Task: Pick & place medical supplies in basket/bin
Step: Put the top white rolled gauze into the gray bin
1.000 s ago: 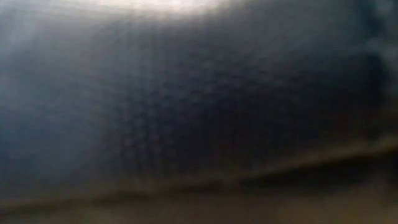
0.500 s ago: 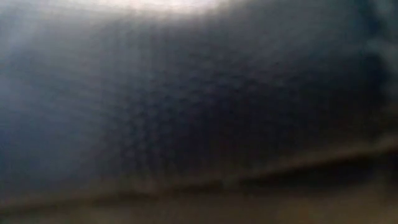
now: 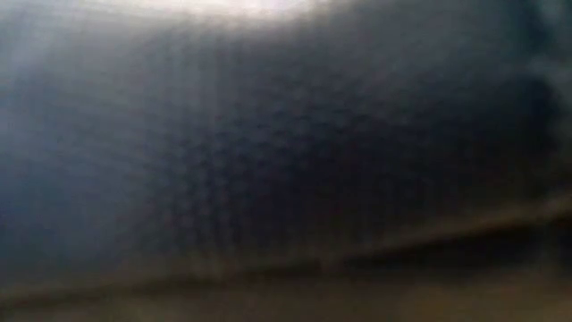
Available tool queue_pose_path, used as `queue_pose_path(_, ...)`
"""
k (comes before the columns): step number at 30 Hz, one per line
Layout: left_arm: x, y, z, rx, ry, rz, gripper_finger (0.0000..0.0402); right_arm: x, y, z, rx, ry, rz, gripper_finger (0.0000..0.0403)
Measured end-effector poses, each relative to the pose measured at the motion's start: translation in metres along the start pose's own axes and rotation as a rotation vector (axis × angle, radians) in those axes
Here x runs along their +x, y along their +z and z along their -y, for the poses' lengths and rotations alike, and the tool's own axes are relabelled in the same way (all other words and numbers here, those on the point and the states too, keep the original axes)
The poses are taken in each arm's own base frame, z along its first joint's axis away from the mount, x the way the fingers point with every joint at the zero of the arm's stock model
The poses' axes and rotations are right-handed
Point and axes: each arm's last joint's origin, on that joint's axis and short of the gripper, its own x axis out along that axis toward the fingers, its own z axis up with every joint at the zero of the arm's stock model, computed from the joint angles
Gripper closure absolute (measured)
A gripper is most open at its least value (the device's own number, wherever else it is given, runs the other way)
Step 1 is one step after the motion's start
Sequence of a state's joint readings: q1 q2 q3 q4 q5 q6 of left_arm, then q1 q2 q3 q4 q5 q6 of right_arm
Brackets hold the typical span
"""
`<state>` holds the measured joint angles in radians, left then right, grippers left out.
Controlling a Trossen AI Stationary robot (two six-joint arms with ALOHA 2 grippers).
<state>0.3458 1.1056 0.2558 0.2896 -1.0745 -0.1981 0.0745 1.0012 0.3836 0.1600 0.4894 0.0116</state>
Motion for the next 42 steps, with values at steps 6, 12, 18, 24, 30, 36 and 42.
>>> queue_pose_path(6, -0.007, 0.008, -0.005, -0.019, -0.084, 0.023, 0.0175, 0.000, 0.000, 0.000, 0.000, 0.000, 0.000, 0.0202)
queue_pose_path(12, -0.022, 0.027, -0.002, -0.029, -0.366, 0.081, 0.0176, 0.000, 0.000, 0.000, 0.000, 0.000, 0.000, 0.0202)
queue_pose_path(18, -0.039, 0.045, 0.009, -0.023, -0.735, 0.122, 0.0176, 0.000, 0.000, 0.000, 0.000, 0.000, 0.001, 0.0202)
queue_pose_path(24, -0.052, 0.053, 0.023, 0.015, -0.970, 0.106, 0.0177, 0.000, 0.000, 0.000, -0.006, 0.000, 0.005, 0.0202)
queue_pose_path(30, -0.058, 0.053, 0.045, 0.112, -1.135, 0.026, 0.0175, 0.000, 0.001, 0.000, -0.019, 0.000, 0.008, 0.0202)
queue_pose_path(36, -0.056, 0.053, 0.066, 0.204, -1.144, -0.052, 0.0171, 0.000, 0.002, 0.000, -0.017, 0.000, 0.021, 0.0202)
queue_pose_path(42, -0.054, 0.051, 0.078, 0.311, -1.167, -0.163, 0.0167, 0.000, 0.002, 0.000, -0.021, -0.001, 0.020, 0.0202)
